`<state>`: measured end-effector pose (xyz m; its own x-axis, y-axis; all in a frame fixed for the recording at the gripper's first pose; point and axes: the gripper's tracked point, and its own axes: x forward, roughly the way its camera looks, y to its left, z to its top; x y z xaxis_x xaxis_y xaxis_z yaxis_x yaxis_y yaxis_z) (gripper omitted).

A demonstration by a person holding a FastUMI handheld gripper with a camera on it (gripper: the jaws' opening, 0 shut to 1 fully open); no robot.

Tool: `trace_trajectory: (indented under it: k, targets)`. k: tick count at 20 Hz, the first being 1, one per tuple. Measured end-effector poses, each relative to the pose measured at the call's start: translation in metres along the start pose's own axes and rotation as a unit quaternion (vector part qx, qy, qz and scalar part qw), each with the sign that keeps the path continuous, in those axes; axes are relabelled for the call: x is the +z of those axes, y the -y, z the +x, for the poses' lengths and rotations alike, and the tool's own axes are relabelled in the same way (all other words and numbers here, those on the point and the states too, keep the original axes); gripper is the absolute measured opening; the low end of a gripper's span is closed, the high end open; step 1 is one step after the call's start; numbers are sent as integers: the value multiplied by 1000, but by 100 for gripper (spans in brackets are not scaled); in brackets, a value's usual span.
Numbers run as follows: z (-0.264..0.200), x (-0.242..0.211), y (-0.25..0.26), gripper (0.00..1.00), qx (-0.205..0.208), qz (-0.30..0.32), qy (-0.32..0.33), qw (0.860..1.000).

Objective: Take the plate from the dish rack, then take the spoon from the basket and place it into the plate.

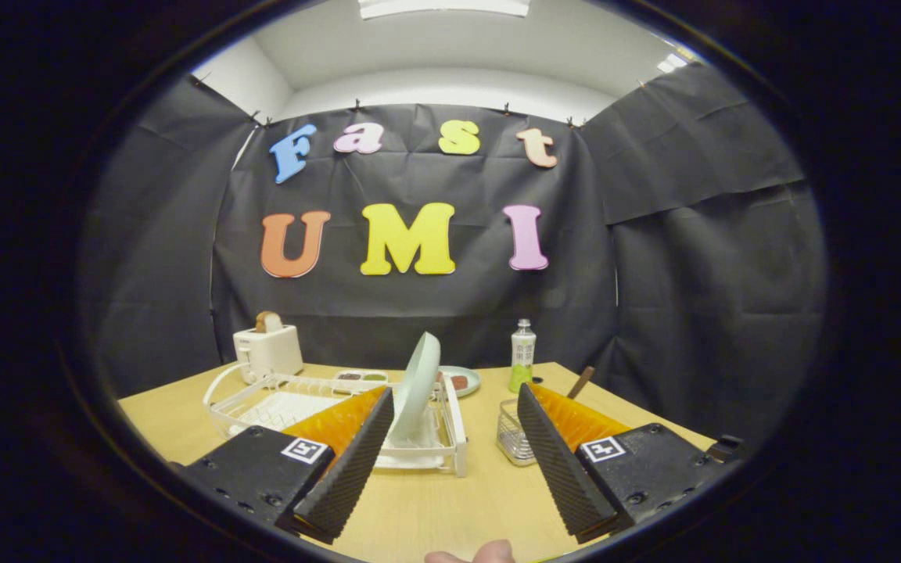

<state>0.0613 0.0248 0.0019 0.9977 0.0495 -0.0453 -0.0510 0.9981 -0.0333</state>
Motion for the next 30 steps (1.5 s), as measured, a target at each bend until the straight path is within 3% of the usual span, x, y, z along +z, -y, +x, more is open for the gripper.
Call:
trace_trajectory:
  k: [6,11,17,21,26,30]
  targets:
    - [79,14,-30,100,44,-19,-62,997]
    - [144,-11,-36,100,42,-28,-129,990]
    - [185,-28,-35,100,31,-5,-166,986]
    - [191,-18,-31,80,19,0,-157,987]
    - [184,-1,-20,36,-21,7,-139,990]
    - [182,10,-21,28,-48,8,-123,991]
